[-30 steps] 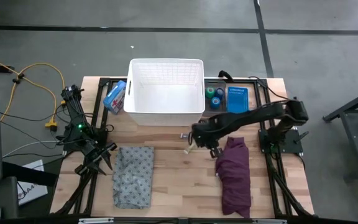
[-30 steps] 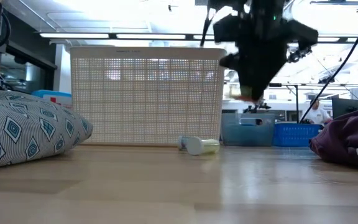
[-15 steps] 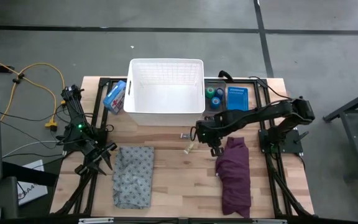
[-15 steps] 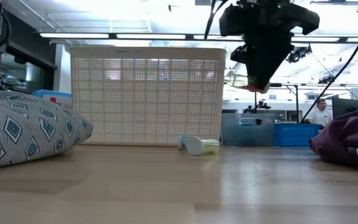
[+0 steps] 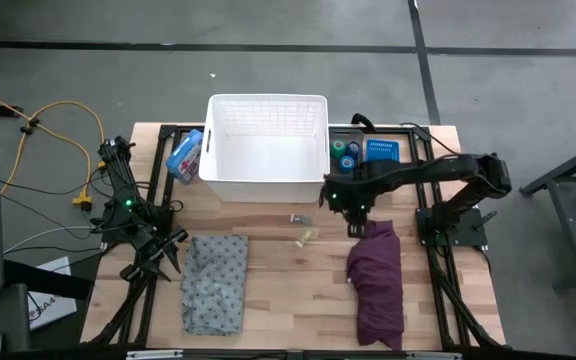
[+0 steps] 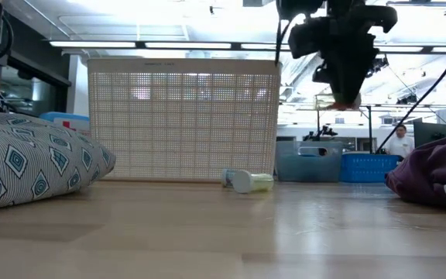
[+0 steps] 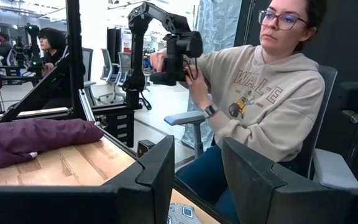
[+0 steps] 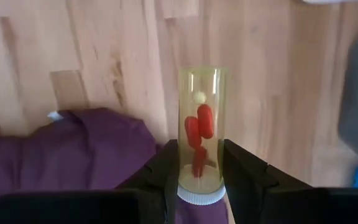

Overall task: Pick & Place Medicine items
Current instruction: Put the right yellow pill bottle into the blue bin

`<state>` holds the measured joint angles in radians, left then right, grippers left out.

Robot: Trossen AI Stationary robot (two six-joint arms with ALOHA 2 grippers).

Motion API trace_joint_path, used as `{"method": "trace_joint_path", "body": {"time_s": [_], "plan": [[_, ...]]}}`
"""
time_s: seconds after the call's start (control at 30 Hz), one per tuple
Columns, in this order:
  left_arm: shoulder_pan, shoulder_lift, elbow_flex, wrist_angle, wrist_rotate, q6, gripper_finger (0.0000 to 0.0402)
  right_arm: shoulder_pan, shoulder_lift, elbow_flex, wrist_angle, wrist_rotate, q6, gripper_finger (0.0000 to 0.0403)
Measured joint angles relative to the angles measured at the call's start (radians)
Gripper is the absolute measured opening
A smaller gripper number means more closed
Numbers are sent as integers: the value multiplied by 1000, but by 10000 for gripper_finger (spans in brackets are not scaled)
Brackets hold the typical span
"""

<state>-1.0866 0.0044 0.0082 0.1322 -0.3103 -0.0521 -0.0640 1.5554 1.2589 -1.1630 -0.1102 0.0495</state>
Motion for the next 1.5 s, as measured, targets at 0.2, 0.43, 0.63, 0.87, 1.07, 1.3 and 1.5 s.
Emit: {"method": "trace_joint_path", "body": {"time_s": [0.2, 0.43, 0.63, 0.87, 1.07, 1.3, 1.5], "plan": [[0, 0, 0, 0, 0, 0, 127, -83, -51, 1, -95, -28, 10, 97], [0, 0, 0, 0, 0, 0, 127, -160, -136, 1, -166, -2, 13, 97], [0, 0, 0, 0, 0, 0, 127, -265, -189, 0, -165, 106, 35, 97], [0, 0, 0, 0, 0, 0, 127, -440, -197, 0, -165, 297, 234, 97], [0, 0, 0, 0, 0, 0, 127, -564, -190, 0, -157, 372, 363, 97], [0, 0, 0, 0, 0, 0, 127, -634, -140, -1, -129, 394, 374, 97], [0, 0, 0, 0, 0, 0, 127, -648, -73, -101, -4, 429, 412, 97]]}}
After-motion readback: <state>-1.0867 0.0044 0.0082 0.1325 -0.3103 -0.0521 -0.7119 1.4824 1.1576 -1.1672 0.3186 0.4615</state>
